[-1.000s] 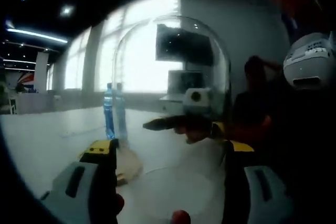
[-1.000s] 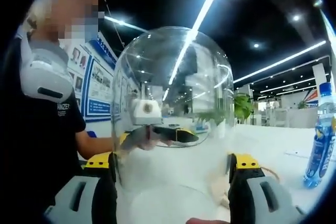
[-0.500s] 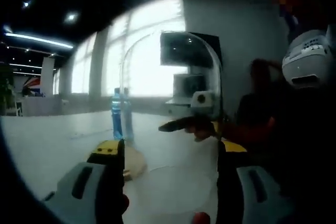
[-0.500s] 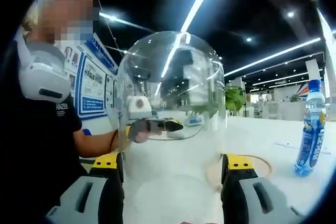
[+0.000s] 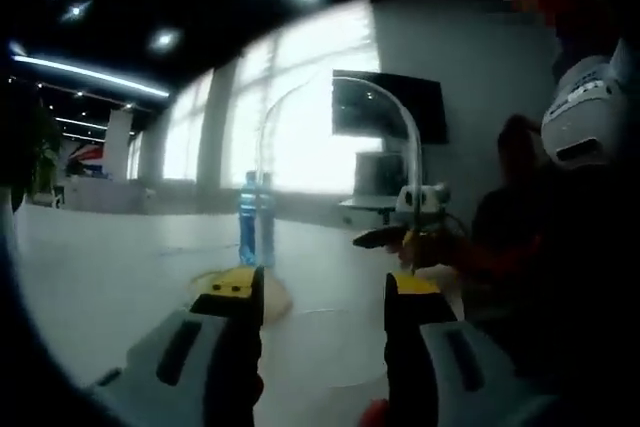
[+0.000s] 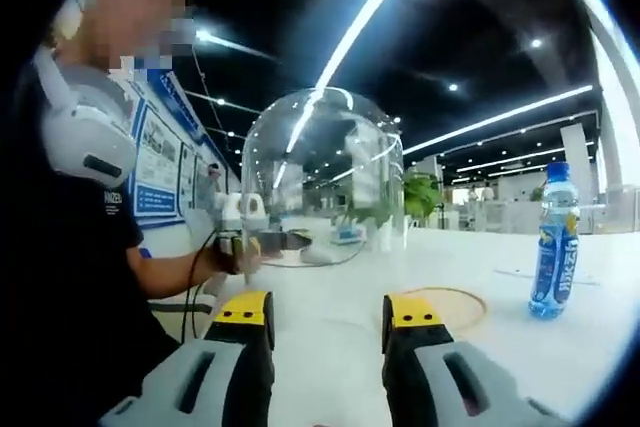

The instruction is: Open the cover put in the Mizone put the cover back on

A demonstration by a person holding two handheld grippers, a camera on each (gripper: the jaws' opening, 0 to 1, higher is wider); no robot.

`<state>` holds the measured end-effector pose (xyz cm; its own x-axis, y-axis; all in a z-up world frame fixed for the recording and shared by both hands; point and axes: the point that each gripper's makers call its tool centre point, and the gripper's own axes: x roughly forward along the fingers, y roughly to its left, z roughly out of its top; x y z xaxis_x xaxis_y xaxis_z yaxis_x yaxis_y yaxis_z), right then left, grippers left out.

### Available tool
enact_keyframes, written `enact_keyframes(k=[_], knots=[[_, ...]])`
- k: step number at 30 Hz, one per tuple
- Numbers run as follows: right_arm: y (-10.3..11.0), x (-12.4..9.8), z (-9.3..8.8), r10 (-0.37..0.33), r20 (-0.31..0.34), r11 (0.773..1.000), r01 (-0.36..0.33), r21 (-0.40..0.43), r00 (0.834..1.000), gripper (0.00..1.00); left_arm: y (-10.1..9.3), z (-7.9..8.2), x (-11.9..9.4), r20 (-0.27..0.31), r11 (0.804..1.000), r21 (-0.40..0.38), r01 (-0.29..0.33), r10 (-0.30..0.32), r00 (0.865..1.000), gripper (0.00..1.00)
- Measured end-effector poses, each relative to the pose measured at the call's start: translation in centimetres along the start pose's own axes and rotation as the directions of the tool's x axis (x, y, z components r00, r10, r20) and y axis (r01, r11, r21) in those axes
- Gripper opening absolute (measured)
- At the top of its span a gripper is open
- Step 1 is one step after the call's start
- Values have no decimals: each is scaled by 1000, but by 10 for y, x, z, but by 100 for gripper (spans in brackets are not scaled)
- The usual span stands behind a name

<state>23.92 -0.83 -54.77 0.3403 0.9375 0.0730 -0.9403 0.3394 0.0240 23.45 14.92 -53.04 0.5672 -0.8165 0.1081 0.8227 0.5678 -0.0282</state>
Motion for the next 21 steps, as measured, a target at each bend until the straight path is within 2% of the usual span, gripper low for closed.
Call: enact_keyframes(k=[3,7,10,13,17,21], knots=[[-4,-2,0,-36,25,999,35,28,999,31,1,0,-3,-10,999,27,-28,28,1000,37],[0,-4,5,-31,97,996,23,85,995,30,0,4,-4,-10,998,39,-52,52,999,38],[0,-5,7,-40,122,994,27,103,992,28,3,1,-5,-14,994,64,-91,92,996,38],[-4,-5,4,-75,119,991,61,116,990,25,8,-5,-7,-33,988,74,-134,136,990,39],[-1,-4,0,-83,91,994,76,80,992,25,2,-3,-8,-20,989,63,-130,132,991,40],[-4,-5,4,-104,113,992,95,84,988,25,4,3,-9,-12,987,90,-136,137,990,40]])
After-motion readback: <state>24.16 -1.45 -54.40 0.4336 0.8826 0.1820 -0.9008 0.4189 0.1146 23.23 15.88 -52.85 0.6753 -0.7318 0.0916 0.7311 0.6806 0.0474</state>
